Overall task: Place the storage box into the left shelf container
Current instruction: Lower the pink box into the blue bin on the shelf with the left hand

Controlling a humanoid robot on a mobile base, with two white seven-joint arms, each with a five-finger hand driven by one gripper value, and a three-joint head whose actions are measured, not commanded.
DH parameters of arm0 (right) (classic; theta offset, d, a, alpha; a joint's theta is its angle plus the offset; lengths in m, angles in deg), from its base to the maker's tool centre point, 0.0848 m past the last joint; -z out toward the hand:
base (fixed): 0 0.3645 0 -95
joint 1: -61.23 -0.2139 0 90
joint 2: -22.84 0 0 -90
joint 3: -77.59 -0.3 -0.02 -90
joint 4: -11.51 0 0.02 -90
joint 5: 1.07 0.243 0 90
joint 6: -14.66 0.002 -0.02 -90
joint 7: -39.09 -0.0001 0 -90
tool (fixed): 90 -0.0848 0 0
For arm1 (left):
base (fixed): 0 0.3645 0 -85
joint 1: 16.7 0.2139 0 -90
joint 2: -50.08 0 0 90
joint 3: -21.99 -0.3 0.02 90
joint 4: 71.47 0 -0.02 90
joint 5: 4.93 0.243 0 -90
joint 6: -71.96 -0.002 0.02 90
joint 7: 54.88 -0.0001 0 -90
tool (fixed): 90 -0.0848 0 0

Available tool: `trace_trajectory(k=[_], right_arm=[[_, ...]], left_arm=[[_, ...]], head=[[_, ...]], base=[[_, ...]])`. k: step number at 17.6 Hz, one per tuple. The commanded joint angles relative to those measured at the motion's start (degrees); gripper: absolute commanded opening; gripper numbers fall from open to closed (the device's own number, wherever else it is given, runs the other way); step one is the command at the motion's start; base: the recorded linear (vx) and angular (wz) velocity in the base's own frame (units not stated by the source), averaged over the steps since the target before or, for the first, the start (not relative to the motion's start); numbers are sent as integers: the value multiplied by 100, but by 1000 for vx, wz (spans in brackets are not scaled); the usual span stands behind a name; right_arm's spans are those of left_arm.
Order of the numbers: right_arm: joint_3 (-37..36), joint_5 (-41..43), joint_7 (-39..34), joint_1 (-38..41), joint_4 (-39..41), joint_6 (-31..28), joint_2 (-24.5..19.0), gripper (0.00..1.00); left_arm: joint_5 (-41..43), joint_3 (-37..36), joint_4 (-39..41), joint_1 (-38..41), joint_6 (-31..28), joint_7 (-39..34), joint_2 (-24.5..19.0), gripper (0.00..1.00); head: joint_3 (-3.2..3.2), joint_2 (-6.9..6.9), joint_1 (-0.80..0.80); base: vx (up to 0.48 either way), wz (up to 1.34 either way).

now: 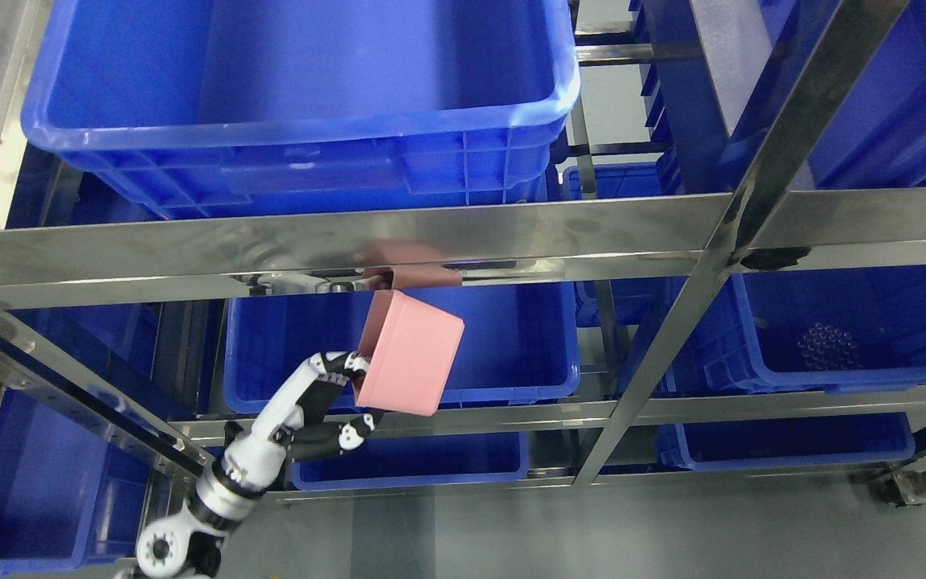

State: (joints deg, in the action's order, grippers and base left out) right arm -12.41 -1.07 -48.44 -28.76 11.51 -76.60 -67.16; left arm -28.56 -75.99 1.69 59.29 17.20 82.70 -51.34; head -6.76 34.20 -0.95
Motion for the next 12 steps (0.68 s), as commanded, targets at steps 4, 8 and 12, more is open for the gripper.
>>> trace_trajectory(k=[4,8,12], right_arm=[[-27,-9,-1,51,100,3,100,100],[-27,-9,-1,51,100,3,100,100],[-27,-9,-1,51,100,3,100,100]], left_arm=[[2625,490,-2709,-2166,-185,208,579,2],[3302,552,-3431,-2483,-158,173,1042,2],[3716,464,-3862,-2808,-184,146,1042,2]], head=[[0,0,0],[0,0,0],[0,0,0]], base=[[-25,96],[-17,118],[2,-11]])
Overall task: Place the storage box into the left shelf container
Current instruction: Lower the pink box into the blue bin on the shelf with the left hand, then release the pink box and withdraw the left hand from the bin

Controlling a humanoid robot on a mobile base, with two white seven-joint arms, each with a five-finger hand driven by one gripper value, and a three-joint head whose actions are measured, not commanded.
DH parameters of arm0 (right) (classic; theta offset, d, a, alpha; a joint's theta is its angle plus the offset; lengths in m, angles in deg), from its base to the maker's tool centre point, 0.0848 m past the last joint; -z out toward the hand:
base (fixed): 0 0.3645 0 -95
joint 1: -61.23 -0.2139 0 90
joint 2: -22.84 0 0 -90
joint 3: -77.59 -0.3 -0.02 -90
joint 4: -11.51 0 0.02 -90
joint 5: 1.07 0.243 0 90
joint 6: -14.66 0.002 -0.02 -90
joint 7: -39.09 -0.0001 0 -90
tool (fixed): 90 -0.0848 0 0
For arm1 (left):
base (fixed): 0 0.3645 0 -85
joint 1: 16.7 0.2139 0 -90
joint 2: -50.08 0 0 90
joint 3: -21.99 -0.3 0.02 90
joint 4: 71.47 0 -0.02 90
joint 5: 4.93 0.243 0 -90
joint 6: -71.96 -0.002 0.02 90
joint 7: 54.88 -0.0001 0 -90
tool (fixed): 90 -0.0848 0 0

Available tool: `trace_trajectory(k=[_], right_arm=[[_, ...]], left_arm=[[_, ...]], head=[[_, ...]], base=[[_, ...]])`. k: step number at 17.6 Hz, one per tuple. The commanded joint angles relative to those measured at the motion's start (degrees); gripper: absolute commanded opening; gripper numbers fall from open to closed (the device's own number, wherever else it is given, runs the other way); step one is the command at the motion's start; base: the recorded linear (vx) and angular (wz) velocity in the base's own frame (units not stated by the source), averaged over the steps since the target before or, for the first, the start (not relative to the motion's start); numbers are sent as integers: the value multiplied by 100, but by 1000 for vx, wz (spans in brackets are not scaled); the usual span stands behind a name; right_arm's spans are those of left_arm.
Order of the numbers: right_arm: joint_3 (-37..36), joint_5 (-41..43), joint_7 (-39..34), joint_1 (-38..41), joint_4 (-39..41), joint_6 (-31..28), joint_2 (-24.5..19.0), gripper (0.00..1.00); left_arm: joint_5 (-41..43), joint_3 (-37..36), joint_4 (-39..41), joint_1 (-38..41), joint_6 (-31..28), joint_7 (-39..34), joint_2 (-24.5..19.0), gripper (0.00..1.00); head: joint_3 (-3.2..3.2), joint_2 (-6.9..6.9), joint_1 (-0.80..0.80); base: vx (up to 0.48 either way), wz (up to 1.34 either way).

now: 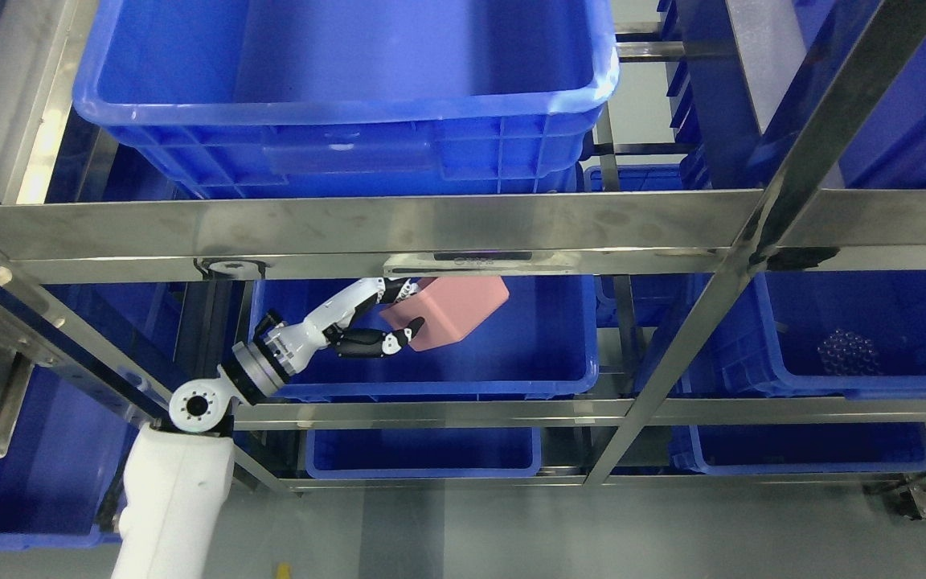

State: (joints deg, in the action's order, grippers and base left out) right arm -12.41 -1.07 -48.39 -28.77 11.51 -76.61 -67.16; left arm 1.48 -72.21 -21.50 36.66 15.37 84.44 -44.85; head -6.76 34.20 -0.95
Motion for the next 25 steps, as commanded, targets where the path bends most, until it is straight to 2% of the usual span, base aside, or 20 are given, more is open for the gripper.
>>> trace_trajectory(k=[1,2,4,5,6,7,8,9,11,13,15,17,19,21,23,25], right_arm=[[-26,-9,-5,53,100,4,100,100],[-26,-9,-5,53,100,4,100,100],[-26,-9,-5,53,100,4,100,100],[-26,-9,-5,53,100,4,100,100],[-26,-9,-5,53,100,4,100,100],[-26,-9,-5,53,100,4,100,100],[-26,-9,-5,53,100,4,100,100],[-26,-9,-5,53,100,4,100,100],[-26,-9,-5,53,100,4,100,100],[-26,-9,-5,53,100,4,100,100],[-26,-9,-5,53,100,4,100,100],[-26,-9,-5,53,100,4,100,100],[-26,-9,-5,53,100,4,100,100],[-26,-9,-5,53,100,4,100,100],[-26,-9,-5,53,100,4,100,100],[-26,-9,-5,53,100,4,100,100]], left_arm=[[721,86,-1630,-615,-2,-28,393,4],[730,86,-1710,-686,-2,-28,393,7],[722,86,-1781,-722,-2,-28,393,33],[704,104,-1763,-730,16,-28,393,34],[687,104,-1746,-730,24,-37,393,40],[678,104,-1719,-730,51,-98,393,52],[669,78,-1702,-730,129,-185,393,72],[651,51,-1649,-730,234,-299,393,81],[355,69,-1553,-722,516,-877,393,91],[-566,25,-1526,-661,587,-1677,393,92],[-1079,7,-976,-154,517,-2293,393,99],[-1176,129,103,479,159,-2689,393,99],[-1710,437,1596,1139,-640,-3076,393,100],[-1836,403,2653,1719,-810,-3567,393,100],[-1827,193,3707,2124,-932,-4418,393,100],[-1819,-53,4185,2336,-1170,-4764,393,100]], head=[[0,0,0],[0,0,0],[0,0,0],[0,0,0],[0,0,0],[0,0,0],[0,0,0],[0,0,0],[0,0,0],[0,0,0],[0,0,0],[0,0,0],[0,0,0],[0,0,0],[0,0,0],[0,0,0]], base=[[0,0],[0,0],[0,0],[0,0],[0,0],[0,0],[0,0],[0,0],[0,0],[0,0],[0,0],[0,0],[0,0],[0,0],[0,0],[0,0]])
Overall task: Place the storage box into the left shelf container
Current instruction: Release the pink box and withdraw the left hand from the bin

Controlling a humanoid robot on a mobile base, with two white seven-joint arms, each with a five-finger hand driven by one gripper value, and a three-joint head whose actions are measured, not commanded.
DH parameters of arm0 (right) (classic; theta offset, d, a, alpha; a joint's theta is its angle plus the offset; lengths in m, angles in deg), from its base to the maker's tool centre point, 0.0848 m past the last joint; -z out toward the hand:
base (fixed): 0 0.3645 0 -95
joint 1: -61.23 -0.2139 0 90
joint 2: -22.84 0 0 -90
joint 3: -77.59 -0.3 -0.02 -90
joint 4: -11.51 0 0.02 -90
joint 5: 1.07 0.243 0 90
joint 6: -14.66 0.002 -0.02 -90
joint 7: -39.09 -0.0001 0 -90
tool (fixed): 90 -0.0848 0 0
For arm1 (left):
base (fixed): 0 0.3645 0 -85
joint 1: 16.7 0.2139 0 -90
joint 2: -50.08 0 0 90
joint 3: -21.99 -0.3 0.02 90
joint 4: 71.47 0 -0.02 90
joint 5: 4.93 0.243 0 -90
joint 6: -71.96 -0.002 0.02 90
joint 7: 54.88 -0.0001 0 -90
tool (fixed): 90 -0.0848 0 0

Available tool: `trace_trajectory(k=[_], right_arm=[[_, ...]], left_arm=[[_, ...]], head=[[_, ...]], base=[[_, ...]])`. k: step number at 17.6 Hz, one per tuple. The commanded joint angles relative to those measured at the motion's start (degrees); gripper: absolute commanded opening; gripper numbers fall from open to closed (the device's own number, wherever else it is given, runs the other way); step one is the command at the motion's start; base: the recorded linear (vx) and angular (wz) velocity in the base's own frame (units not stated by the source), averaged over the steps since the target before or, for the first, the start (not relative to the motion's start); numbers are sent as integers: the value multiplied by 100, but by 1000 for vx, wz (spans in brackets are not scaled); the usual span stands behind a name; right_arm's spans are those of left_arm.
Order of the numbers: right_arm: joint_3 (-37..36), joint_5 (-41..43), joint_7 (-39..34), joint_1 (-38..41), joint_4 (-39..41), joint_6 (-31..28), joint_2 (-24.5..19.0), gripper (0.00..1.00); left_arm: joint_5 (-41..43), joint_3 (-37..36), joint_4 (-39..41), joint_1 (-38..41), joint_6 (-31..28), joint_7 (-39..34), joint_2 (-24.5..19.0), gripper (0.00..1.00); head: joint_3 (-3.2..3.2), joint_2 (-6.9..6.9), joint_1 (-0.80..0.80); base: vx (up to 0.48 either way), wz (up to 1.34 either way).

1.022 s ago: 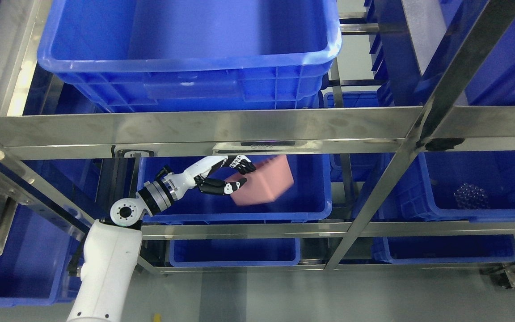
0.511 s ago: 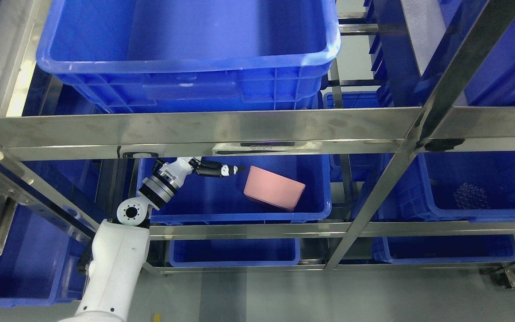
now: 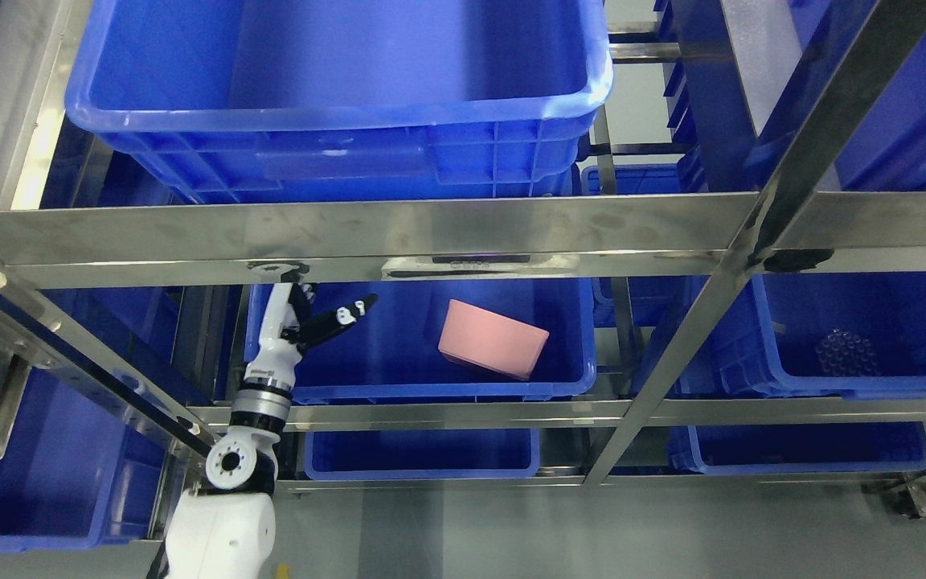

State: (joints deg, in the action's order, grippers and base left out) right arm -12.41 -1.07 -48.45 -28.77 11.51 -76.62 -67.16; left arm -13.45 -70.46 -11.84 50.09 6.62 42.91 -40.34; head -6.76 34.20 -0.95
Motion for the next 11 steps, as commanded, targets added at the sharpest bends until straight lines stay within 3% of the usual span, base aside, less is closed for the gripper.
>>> trace_trajectory(k=[1,11], right_arm=[[-26,-9,1,53,100,4,100,100],[-26,-9,1,53,100,4,100,100]], left_arm=[[-325,-229,3204,1029,-382,-638,-58,100],[-334,-238,3195,1143,-550,-621,-58,100]], head=[[0,0,0],[0,0,0]], base=[[0,0],[0,0]])
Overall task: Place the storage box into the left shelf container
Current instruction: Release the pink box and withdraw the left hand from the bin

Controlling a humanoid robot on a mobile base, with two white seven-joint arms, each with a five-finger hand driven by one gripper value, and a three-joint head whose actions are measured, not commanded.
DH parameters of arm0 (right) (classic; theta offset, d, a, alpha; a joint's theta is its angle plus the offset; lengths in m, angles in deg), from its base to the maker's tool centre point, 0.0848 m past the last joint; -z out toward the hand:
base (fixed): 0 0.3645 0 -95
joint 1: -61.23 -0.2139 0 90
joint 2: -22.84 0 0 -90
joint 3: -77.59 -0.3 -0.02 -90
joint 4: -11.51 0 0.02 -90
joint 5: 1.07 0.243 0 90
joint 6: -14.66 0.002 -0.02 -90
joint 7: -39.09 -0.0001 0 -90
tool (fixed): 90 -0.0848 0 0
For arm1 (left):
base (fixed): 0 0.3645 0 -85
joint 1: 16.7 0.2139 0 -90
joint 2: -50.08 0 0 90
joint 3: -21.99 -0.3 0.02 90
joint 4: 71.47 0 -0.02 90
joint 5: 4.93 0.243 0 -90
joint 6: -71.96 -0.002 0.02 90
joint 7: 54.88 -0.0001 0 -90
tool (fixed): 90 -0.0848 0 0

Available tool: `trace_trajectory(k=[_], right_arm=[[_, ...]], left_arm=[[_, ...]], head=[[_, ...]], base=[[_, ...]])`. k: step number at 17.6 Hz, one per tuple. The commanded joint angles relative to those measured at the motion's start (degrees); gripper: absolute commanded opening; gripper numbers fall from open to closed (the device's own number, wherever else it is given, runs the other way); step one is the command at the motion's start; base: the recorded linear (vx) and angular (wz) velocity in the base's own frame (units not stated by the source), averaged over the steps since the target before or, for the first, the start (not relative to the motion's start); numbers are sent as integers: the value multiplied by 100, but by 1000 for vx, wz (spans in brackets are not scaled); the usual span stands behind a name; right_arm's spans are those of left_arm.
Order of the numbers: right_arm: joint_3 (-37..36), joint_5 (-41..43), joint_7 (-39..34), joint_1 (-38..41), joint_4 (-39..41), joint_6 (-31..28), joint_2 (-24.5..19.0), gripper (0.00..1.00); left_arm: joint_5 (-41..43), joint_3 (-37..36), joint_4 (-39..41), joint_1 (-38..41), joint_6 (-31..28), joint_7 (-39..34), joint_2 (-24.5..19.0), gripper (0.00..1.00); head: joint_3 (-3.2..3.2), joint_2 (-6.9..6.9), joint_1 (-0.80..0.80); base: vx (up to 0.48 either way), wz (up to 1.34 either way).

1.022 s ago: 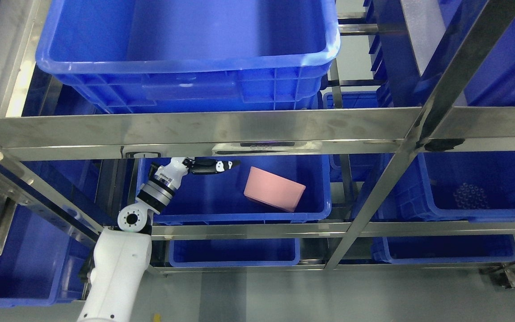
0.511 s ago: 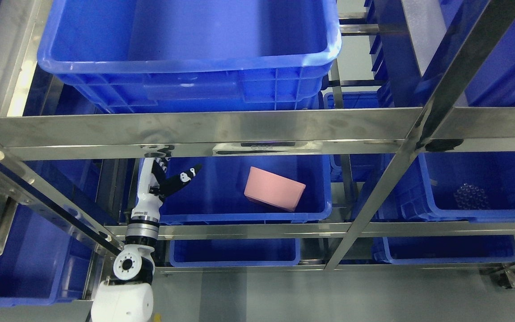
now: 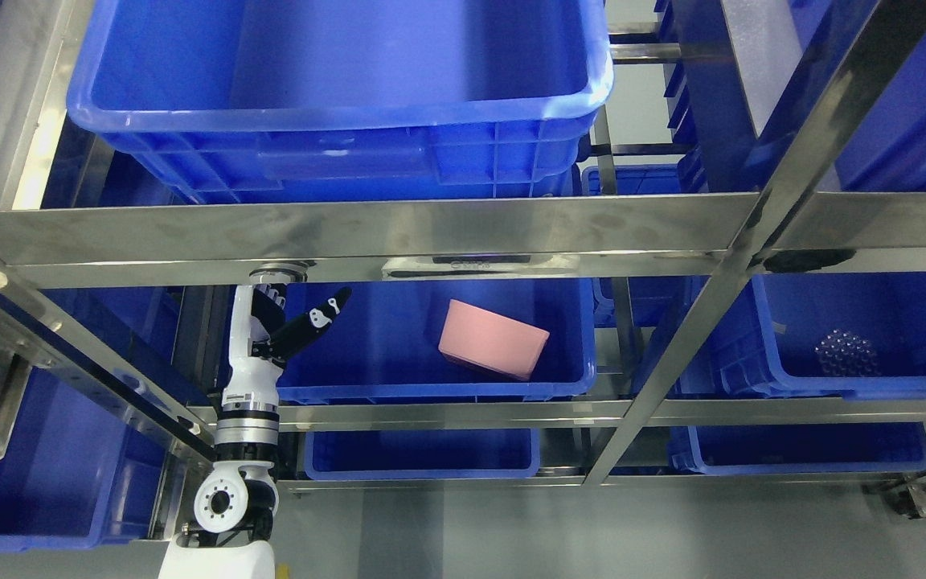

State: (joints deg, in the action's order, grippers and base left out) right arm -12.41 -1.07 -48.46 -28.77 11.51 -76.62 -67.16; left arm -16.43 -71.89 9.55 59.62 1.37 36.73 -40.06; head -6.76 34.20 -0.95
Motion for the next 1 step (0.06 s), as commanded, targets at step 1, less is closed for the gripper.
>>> trace_trajectory(k=[1], right_arm=[[-26,-9,2,53,100,4,100,100]], left_arm=[[-37,-139,1056,277,-25,-12,-86,100]], head=[[0,0,0]], base=[[0,0]])
